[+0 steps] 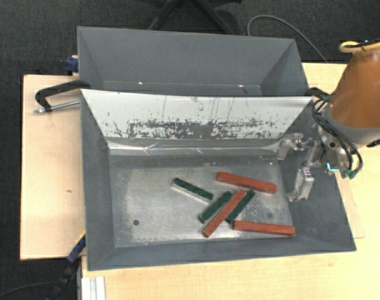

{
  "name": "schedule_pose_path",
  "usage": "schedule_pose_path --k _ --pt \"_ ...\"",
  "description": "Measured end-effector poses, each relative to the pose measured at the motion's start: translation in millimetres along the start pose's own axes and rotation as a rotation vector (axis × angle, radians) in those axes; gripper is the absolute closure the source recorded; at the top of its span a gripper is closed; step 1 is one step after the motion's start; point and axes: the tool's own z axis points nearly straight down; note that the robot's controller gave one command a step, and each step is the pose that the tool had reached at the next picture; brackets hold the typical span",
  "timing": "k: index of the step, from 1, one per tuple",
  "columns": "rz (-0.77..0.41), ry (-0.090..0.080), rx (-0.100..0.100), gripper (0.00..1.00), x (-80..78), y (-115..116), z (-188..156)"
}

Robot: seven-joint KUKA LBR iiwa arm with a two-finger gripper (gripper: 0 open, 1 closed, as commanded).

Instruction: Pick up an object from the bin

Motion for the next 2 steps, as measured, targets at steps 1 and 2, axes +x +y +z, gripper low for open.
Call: schedule_pose_path --k 1,2 --pt "0.306 -0.001 -0.001 0.0 -19.6 9.1 138.6" --pt "0.386 -0.013 0.002 0.0 -11.8 -31.3 103.4"
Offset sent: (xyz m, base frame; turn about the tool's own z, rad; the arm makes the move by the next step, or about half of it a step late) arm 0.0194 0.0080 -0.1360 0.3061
